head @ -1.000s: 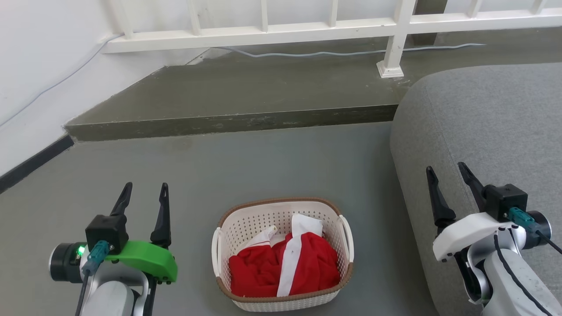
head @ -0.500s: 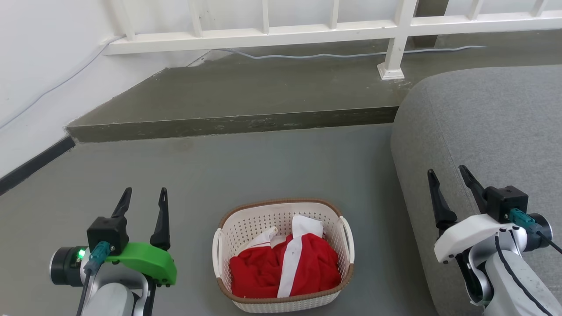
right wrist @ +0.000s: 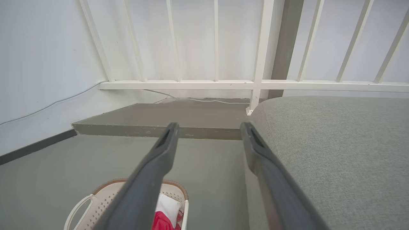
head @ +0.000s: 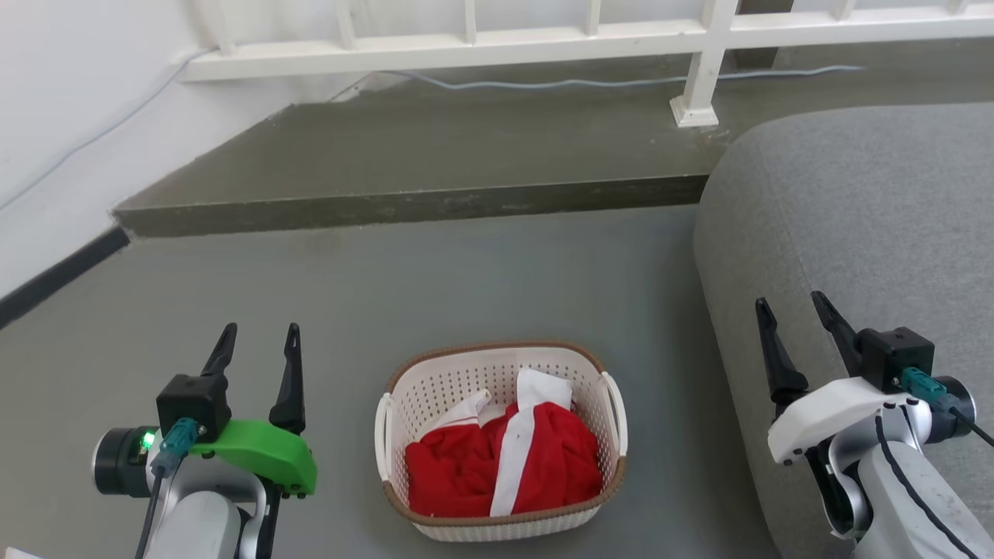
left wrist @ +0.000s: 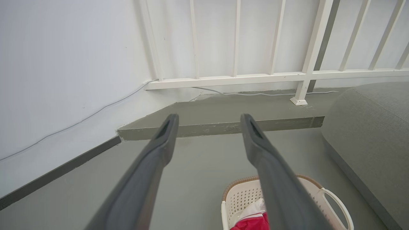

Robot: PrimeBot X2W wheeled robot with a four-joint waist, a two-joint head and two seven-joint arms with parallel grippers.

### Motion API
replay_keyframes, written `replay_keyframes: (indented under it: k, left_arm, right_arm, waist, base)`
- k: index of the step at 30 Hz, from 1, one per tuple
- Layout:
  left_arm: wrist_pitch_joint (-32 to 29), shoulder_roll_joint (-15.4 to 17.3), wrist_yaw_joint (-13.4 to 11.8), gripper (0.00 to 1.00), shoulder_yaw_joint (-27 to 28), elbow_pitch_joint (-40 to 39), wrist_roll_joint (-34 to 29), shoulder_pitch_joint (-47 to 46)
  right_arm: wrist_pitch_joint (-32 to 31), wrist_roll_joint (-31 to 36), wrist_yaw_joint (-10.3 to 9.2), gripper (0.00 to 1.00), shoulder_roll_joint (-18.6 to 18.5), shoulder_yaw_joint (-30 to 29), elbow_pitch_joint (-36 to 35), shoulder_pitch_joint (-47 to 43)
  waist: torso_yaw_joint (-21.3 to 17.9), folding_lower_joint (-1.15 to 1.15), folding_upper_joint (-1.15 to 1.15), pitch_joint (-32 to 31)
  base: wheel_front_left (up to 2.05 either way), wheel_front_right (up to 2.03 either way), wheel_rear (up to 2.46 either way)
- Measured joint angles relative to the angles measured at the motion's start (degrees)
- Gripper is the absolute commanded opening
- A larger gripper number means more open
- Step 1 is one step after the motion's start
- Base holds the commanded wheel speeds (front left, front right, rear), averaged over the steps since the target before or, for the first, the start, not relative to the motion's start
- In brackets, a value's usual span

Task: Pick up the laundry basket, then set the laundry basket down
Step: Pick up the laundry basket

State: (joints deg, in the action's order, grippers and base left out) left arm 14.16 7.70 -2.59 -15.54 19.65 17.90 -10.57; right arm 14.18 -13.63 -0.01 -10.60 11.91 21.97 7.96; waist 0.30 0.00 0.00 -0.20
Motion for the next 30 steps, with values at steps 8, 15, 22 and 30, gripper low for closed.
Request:
replay_keyframes:
  k: [8, 15, 22, 30]
  left_arm:
    - [-0.51, -0.66, 0.05, 1.00, -0.03, -1.22, 0.57, -1.64]
    - [-0.51, -0.80, 0.47, 1.00, -0.01, -1.52, 0.58, -3.70]
    - [-0.59, -0.77, 1.08, 1.00, 0.00, -1.33, 1.16, -6.21]
    - [-1.36, -0.65, 1.92, 1.00, 0.05, -0.18, 1.47, -10.22]
  right_arm:
    - [0.00, 0.00, 0.07, 1.00, 0.31, 0.05, 0.01, 1.83]
    - [0.00, 0.31, 0.08, 1.00, 0.84, 0.35, 0.16, 4.44]
    - [0.00, 1.03, 0.18, 1.00, 1.66, 1.43, 0.76, 7.86]
    - [0.26, 1.59, 0.47, 1.00, 2.36, 1.89, 1.74, 12.39]
  waist:
    - [0.01, 0.00, 0.00, 3.84]
    - [0.01, 0.00, 0.00, 8.87]
    - [-0.09, 0.00, 0.00, 14.36]
    - [-0.36, 0.00, 0.00, 20.86]
  base:
    - [0.00, 0.00, 0.00]
    - [0.00, 0.00, 0.00]
    - [0.00, 0.00, 0.00]
    - [0.00, 0.00, 0.00]
